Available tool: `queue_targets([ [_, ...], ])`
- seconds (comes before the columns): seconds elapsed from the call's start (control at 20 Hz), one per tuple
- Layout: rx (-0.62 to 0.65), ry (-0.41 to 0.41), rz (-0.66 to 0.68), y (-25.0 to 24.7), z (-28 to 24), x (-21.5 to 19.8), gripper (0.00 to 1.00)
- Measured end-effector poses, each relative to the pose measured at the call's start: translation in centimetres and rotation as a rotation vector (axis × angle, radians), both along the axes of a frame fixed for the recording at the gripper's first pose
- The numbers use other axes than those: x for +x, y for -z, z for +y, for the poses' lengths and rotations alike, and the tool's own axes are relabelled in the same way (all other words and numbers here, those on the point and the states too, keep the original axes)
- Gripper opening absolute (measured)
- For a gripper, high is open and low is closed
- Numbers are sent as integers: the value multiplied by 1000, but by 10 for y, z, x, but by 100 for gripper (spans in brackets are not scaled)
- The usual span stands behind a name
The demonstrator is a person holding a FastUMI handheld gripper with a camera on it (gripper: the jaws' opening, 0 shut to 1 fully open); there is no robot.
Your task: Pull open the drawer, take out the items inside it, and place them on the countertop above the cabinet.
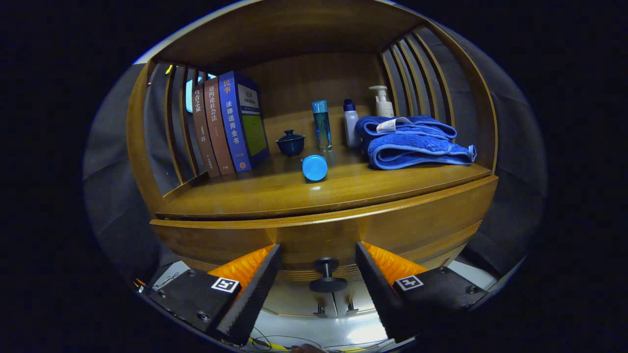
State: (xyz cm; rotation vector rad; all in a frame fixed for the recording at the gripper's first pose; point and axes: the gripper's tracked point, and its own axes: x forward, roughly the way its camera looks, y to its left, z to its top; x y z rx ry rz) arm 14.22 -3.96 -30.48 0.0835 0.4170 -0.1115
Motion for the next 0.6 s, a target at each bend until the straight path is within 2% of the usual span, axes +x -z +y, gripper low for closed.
queue_targets([
  [0.6,9,6,-5,-2,-2,3,98],
])
